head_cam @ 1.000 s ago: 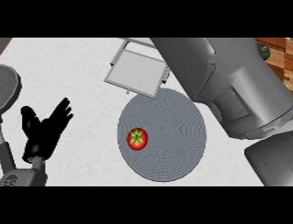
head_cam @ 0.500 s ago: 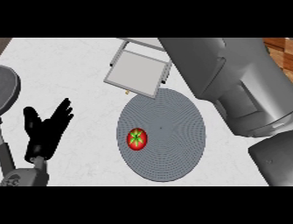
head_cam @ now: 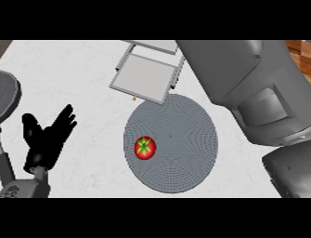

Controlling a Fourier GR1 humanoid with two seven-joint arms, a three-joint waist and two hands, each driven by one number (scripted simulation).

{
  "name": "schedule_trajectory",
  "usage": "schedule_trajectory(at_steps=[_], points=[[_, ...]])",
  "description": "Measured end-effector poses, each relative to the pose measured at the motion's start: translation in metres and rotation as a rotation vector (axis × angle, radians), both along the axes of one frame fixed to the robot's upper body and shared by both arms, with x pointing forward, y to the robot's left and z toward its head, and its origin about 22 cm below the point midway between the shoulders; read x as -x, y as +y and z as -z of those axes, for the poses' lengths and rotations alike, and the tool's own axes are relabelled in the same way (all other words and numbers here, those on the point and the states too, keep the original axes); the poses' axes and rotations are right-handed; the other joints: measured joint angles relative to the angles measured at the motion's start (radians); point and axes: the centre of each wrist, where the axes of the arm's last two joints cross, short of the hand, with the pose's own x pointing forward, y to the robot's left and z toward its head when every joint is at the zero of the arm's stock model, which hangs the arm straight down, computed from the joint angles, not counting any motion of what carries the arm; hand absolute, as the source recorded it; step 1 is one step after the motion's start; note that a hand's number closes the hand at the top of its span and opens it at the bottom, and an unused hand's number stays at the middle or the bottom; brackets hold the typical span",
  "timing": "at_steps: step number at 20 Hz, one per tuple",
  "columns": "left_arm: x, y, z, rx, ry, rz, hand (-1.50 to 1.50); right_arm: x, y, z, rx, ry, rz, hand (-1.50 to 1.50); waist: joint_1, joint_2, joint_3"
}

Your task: Pick the sweet potato from the placemat and place it in the tiered shelf

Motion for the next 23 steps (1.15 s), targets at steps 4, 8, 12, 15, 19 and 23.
schedule_trajectory(at_steps=[4,8,12,15,19,23], points=[[0.001,0.007,0.001,0.001,0.004,-0.005,0.00,-0.002,-0.011,-0.007,-0.087,-0.077,0.041,-1.50,-0.008,-0.003,-0.001],[0.001,0.008,0.001,-0.003,0.015,-0.016,0.00,-0.005,-0.025,-0.018,-0.096,-0.130,0.126,-1.50,-0.021,-0.008,0.000],[0.008,0.014,0.005,-0.001,0.013,-0.036,0.00,-0.010,-0.047,-0.024,-0.124,-0.169,0.226,-1.50,-0.042,-0.018,0.000],[0.012,0.022,0.006,0.003,0.024,-0.052,0.00,-0.011,-0.063,-0.029,-0.173,-0.194,0.276,-1.50,-0.058,-0.025,0.000],[0.019,0.026,0.010,0.010,0.026,-0.071,0.00,-0.009,-0.084,-0.034,-0.247,-0.217,0.307,-1.50,-0.079,-0.034,0.002],[0.023,0.030,0.012,0.000,0.041,-0.099,0.00,0.000,-0.100,-0.036,-0.303,-0.226,0.292,-1.50,-0.097,-0.041,0.004]])
